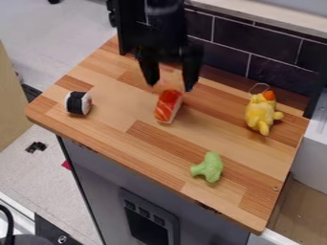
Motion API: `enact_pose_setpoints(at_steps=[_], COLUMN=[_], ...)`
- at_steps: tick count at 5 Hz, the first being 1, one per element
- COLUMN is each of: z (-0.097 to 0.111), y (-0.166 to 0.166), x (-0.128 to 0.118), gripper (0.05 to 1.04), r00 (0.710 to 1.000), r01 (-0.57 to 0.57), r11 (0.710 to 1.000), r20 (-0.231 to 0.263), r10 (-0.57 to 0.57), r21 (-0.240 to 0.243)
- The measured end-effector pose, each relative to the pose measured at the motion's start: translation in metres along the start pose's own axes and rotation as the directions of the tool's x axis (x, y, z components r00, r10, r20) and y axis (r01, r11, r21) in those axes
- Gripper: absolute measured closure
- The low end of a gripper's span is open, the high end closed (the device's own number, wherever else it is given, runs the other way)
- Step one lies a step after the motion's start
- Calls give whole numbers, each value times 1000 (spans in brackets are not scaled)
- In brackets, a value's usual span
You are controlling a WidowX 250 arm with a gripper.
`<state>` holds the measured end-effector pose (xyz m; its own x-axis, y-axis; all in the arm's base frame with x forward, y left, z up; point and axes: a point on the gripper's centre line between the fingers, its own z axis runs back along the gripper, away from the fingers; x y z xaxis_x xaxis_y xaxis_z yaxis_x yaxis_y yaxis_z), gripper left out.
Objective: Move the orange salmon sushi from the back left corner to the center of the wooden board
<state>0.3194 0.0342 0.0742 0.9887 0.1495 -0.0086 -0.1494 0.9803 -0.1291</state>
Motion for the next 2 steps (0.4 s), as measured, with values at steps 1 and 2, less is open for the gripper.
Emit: enact_pose_setpoints(at_steps=[1, 2], z=[18, 37], y=[-4, -4], x=[3, 6], gripper=[84, 84], r00=[1000, 999], r01=[7, 11], r11=[1000, 1000], r20=[-20, -35], r10=[-8, -12], r21=[-9, -20])
